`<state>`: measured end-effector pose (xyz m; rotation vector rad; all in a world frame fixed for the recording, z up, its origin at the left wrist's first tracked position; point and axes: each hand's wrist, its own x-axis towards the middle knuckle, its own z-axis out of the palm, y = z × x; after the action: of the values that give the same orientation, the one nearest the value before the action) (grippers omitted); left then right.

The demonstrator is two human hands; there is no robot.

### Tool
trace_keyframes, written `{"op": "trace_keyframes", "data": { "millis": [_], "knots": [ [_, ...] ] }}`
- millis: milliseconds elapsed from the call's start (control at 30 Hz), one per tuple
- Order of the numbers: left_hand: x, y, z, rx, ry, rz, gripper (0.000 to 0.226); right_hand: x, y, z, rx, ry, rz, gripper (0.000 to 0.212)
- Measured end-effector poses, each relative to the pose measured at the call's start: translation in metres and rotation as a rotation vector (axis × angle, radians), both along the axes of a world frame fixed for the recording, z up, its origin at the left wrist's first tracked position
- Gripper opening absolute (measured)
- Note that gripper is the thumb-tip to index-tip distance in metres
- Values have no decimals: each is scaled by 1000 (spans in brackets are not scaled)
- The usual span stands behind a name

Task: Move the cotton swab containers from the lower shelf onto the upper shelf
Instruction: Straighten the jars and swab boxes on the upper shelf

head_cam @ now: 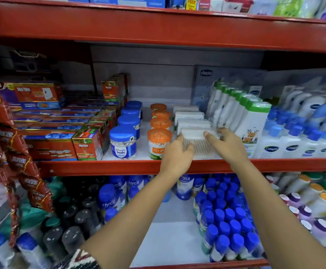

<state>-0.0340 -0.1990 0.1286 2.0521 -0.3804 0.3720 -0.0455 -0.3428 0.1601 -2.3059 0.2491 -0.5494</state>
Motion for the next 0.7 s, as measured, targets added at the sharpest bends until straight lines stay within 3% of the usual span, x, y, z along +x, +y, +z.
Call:
{"op": "trace_keyframes", "data": {
  "millis": [167, 233, 300, 367, 467, 567, 700],
  "knots": [
    [-16, -1, 4, -280, 124, -3, 20, -13, -7, -8, 174, -77, 30, 57],
    [-22, 3, 4, -376, 152, 10, 37, -24, -5, -13, 238, -153, 36, 55],
    [-26, 10, 2, -487, 190, 8, 68, -39, 1, -19, 301, -262, 64, 48],
    [-30, 16, 4, -587, 226, 1, 80, -55, 10, -25, 343, -374, 101, 44],
    [-40, 25, 10, -628, 232, -29, 67, -70, 19, -37, 366, -511, 148, 43],
    [-44, 34, 9, -597, 253, -99, 25, -77, 23, -45, 418, -584, 178, 44],
    [-51, 41, 4, -570, 244, -176, 21, -78, 20, -37, 614, -571, 216, 41]
  ]
}}
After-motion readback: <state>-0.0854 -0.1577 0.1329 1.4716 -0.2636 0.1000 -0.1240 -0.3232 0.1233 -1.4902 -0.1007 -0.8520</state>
